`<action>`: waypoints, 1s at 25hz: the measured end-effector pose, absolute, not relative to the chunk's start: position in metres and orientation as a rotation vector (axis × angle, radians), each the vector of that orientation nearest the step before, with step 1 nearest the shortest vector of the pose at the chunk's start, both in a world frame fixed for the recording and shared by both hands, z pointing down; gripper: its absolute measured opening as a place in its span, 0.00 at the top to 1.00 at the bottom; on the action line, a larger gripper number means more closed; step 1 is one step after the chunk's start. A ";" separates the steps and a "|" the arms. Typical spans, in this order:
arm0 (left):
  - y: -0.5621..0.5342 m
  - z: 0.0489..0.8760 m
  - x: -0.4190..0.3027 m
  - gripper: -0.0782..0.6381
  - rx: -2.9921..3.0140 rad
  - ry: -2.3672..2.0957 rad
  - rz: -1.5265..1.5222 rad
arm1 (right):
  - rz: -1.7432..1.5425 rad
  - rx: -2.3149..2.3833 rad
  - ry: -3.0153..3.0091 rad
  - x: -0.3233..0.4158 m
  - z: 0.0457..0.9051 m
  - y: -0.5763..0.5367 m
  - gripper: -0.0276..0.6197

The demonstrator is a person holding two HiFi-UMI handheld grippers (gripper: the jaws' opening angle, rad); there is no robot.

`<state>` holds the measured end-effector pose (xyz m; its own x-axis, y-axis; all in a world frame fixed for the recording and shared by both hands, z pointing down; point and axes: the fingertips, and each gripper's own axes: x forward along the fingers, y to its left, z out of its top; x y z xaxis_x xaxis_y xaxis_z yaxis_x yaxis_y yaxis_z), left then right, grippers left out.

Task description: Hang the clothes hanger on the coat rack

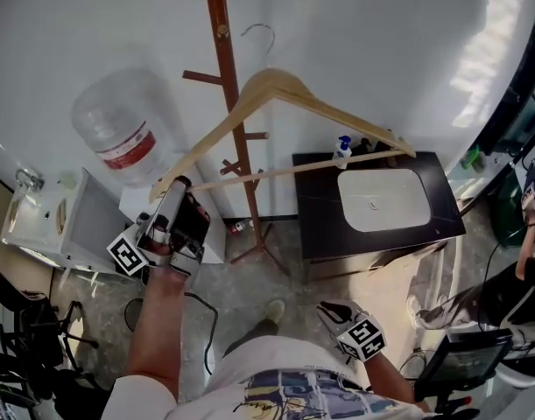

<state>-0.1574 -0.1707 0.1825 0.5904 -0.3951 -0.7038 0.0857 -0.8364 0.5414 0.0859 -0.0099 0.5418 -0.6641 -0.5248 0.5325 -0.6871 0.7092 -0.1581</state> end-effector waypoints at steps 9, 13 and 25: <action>-0.195 0.164 -0.182 0.85 2.265 -0.297 -1.298 | 0.510 0.912 -2.457 0.079 0.547 -0.020 0.88; -0.204 0.165 -0.192 0.85 2.257 -0.317 -1.319 | 0.505 0.916 -2.460 0.079 0.545 -0.028 0.88; -0.233 0.204 -0.226 0.85 2.141 -0.414 -1.427 | 0.510 0.899 -2.422 0.080 0.548 -0.050 0.88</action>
<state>-0.2259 -0.2329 0.2040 0.3952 -0.5221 -0.7557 0.0365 -0.8132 0.5809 0.0800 -0.0498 0.5480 -0.6551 -0.4944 0.5714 -0.6828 0.7112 -0.1675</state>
